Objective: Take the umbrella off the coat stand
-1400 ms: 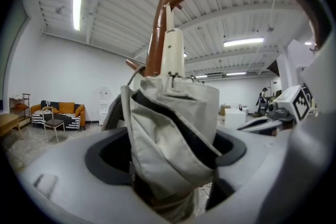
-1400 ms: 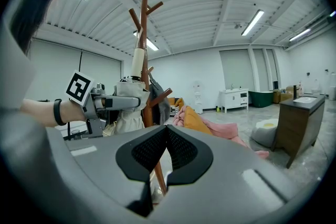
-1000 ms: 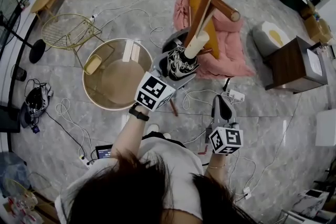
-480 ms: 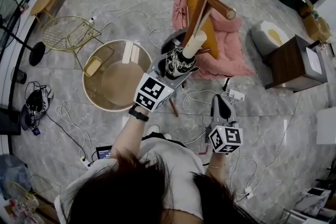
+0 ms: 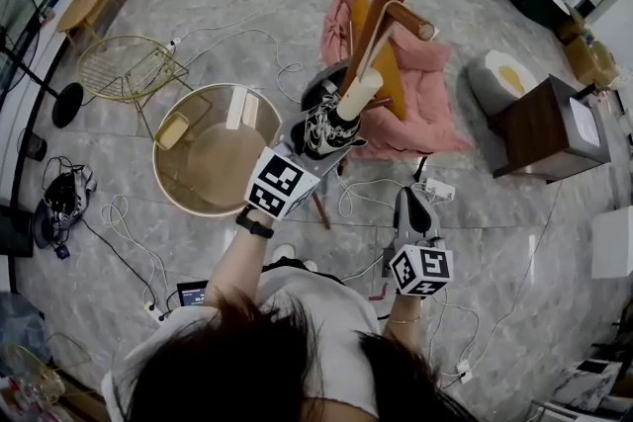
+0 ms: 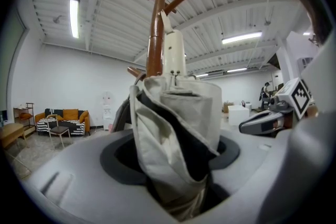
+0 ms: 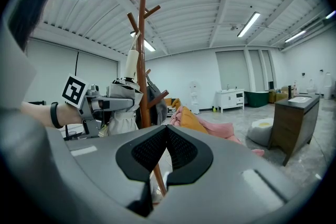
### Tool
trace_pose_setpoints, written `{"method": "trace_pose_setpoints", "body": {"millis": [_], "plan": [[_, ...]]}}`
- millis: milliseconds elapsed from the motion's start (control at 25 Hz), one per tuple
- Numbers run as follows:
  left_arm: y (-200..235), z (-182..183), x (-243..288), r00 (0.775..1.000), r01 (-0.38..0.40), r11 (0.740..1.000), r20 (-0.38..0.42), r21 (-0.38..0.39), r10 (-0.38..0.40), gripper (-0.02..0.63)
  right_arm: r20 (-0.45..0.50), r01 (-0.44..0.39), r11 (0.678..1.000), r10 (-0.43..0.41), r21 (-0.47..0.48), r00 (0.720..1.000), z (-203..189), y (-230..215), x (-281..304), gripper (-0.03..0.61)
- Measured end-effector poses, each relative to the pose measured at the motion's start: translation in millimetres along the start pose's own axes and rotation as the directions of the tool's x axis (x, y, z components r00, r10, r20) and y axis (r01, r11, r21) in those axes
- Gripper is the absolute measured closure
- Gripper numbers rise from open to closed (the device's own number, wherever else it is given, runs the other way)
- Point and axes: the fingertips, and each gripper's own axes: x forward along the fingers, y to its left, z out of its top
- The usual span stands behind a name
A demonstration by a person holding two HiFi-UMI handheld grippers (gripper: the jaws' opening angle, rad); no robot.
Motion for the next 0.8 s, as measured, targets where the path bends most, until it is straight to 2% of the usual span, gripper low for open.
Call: {"method": "trace_pose_setpoints", "body": {"millis": [200, 800], "plan": [[-7, 7, -12, 1.0, 0.015, 1.0, 0.02, -0.019, -0.015, 0.276, 0.021, 0.01, 1.0, -0.01, 0.012, 1.0, 4, 0, -10, 0.575], [-35, 50, -53, 0.996, 0.026, 1.0, 0.09, -0.006, -0.025, 0.276, 0.106, 0.034, 0.997, -0.041, 0.067, 0.994, 19, 1, -52, 0.575]]}}
